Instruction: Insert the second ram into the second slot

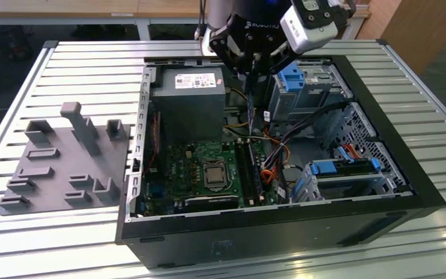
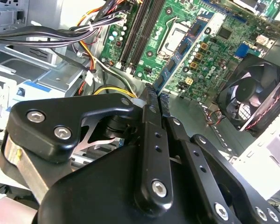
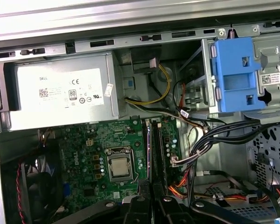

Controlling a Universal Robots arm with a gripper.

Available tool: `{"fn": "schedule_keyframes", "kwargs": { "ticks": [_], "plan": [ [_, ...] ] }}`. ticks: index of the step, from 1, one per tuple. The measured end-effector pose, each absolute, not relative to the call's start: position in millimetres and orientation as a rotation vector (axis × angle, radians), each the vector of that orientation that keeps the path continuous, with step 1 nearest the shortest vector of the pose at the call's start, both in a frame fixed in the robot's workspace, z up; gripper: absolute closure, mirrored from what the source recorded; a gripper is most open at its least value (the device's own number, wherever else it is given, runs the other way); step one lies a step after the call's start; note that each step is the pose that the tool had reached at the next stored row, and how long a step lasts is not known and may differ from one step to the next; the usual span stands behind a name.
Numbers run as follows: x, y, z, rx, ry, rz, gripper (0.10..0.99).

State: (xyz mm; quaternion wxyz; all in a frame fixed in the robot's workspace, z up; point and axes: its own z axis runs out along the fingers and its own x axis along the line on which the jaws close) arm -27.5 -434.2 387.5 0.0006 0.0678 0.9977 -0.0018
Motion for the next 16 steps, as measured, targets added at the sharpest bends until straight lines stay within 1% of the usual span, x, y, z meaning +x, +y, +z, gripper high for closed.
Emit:
{"fn": "schedule_keyframes", "kwargs": {
  "ticks": [16],
  "plan": [
    [-27.5, -434.2, 381.7, 0.213, 3.133, -0.006, 0.949]
  ]
}}
